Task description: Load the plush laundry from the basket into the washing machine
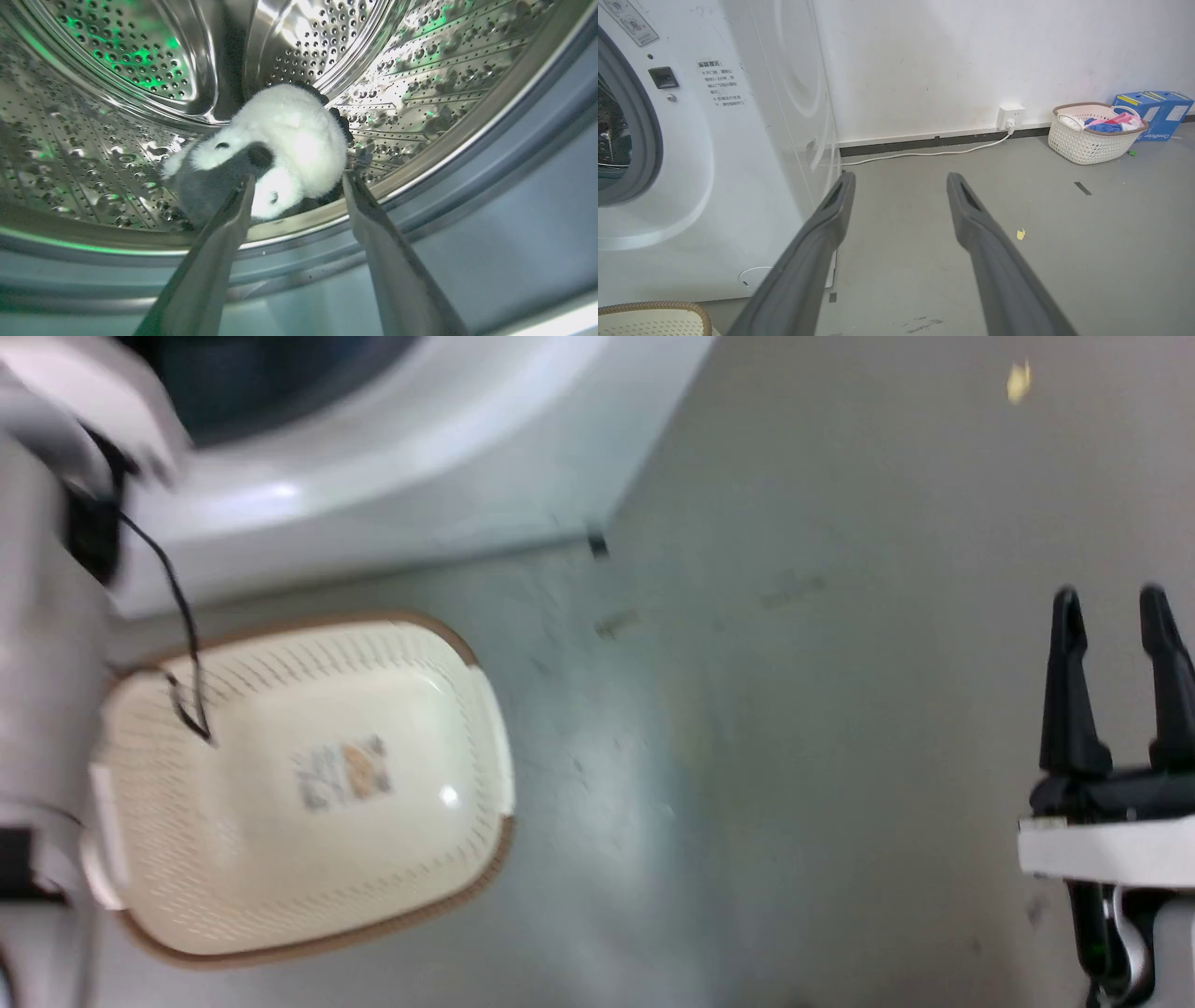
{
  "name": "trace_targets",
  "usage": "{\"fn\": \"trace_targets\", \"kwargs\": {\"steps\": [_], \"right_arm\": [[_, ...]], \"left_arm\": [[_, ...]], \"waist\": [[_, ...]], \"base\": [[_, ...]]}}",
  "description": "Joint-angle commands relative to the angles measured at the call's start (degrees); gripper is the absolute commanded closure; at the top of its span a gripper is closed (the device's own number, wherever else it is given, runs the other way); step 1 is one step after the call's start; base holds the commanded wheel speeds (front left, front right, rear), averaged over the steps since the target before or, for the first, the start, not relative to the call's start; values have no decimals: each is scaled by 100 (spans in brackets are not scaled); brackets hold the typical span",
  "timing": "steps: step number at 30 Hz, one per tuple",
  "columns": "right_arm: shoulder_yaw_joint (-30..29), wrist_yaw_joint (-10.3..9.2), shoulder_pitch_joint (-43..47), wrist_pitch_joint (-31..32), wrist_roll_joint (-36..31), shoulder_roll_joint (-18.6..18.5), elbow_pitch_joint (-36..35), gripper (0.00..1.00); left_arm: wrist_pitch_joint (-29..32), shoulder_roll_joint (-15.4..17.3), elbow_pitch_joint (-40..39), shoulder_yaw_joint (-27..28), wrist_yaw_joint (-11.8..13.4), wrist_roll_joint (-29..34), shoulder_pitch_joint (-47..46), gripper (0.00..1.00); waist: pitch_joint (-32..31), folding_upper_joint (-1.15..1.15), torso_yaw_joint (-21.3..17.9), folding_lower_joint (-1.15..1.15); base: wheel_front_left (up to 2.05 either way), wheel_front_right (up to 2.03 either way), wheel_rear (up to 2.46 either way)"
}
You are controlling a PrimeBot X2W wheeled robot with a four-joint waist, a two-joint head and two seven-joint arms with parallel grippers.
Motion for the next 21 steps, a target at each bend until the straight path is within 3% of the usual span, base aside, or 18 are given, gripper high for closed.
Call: {"fn": "trace_targets", "kwargs": {"steps": [1, 5, 12, 19, 21], "right_arm": [[-66, -5, 152, -24, -149, -1, 45, 0], [-53, -5, 362, -24, -405, -1, 115, 0], [34, -5, 711, -24, -621, -1, 246, 0], [145, -5, 1112, -24, -656, -1, 378, 0], [165, -5, 1305, -24, -536, -1, 440, 0]], "left_arm": [[-169, -134, -17, 41, -2, -84, 378, 0], [-266, -466, -351, 114, 38, -190, 1210, 0], [-273, -902, -1732, 274, 139, -143, 3002, 0], [-273, -1165, -3142, 502, 381, -87, 4784, 0], [-274, -1285, -4003, 760, 526, -55, 5708, 0]], "waist": [[-948, 0, 581, 0], [-1629, 0, 947, 0], [-2522, 0, 1480, 0], [-3111, 0, 1799, 0], [-3319, 0, 1918, 0]], "base": [[0, 0, 0], [0, 0, 0], [0, 0, 0], [0, 0, 0], [0, 0, 0]]}}
